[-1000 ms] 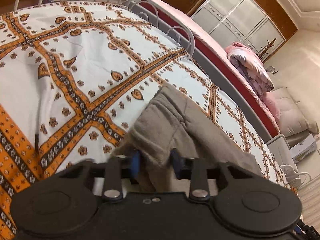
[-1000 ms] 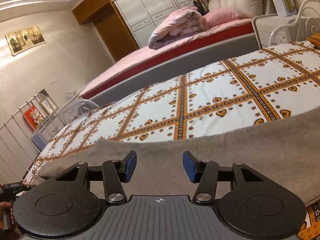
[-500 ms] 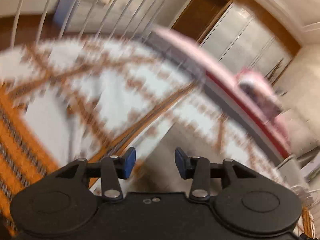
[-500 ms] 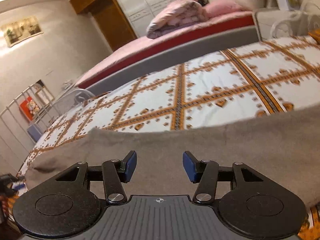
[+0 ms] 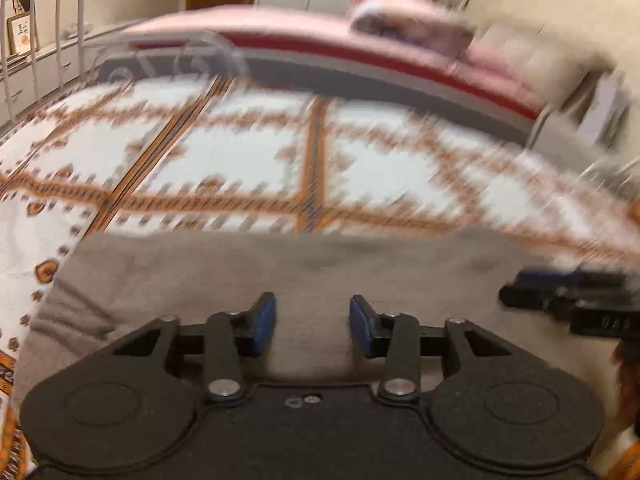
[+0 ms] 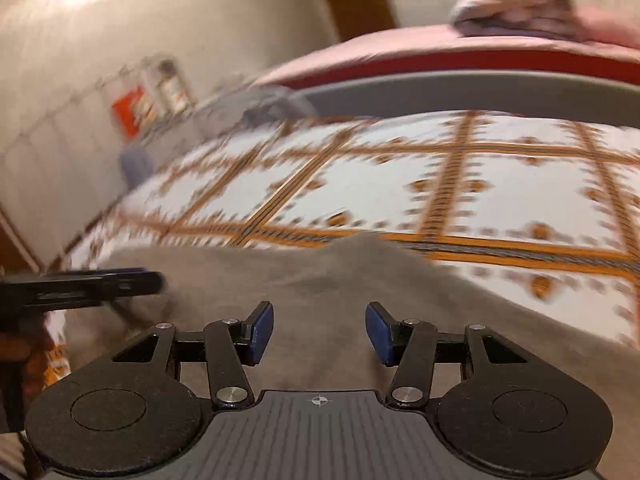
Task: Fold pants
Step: 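Move both open tools back over the folded pants edge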
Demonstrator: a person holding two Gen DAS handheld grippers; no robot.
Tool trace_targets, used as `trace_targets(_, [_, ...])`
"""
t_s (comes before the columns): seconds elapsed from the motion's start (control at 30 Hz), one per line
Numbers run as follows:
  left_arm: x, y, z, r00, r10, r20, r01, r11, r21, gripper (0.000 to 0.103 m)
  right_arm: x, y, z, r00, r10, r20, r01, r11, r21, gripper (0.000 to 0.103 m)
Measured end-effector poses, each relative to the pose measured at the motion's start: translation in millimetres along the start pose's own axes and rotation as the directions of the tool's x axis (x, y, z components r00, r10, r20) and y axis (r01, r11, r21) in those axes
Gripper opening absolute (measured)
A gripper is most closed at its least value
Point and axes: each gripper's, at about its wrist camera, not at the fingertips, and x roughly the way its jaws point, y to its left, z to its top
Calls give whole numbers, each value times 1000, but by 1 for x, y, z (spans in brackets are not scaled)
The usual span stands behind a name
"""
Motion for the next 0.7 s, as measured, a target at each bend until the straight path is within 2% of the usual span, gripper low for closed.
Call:
trace_targets(0.07, [7, 17, -4, 1000, 21, 4, -21, 1000, -13, 11, 32, 4, 1, 995, -71, -69, 66, 995, -76, 51])
trace_targets(0.1, [7, 23, -4, 999, 38, 2, -38, 999, -31, 0, 42, 0, 2, 992, -104, -73, 97, 991, -89, 51])
trace_targets(0.13, [5, 31, -4, 999, 39, 7, -38, 998, -55, 0, 47, -5, 3, 993, -106, -56, 100, 991, -93, 51])
trace_targets(0.2, [0, 38, -3, 1000, 4, 17, -3, 996, -90, 0, 50, -8, 10, 985, -169, -34, 164, 979, -120, 52])
trace_targets(0.27, [-13, 34, -1, 999, 15, 39, -13, 998, -62, 0, 47, -18, 16, 990, -139, -34, 137, 989, -55, 52])
trace_targets(0.3, [-18, 30, 3, 998, 19, 52, -16, 999, -47, 16, 41, -19, 17, 992, -122, -10, 122, 992, -39, 52])
trace_targets(0.37, [-21, 21, 9, 996, 20, 92, -18, 1000, -18, 37, 31, -16, 23, 995, -91, 49, 93, 995, -40, 52])
trace_targets(0.43, [-25, 11, 11, 992, 42, 115, -45, 999, 23, 56, 34, -11, 25, 998, -39, 44, 40, 999, -34, 52])
trace_targets(0.5, [-23, 6, 11, 991, 55, 120, -62, 997, 54, 59, 46, -8, 23, 1000, -7, 3, 7, 1000, -28, 52])
trace_targets(0.57, [-14, 4, 10, 992, 74, 98, -82, 993, 84, 59, 63, -3, 22, 997, -65, -50, 61, 996, -68, 51])
trace_targets(0.7, [-11, -1, 7, 990, 95, 101, -107, 987, 117, 60, 70, 5, 29, 993, -108, -39, 104, 989, -107, 52])
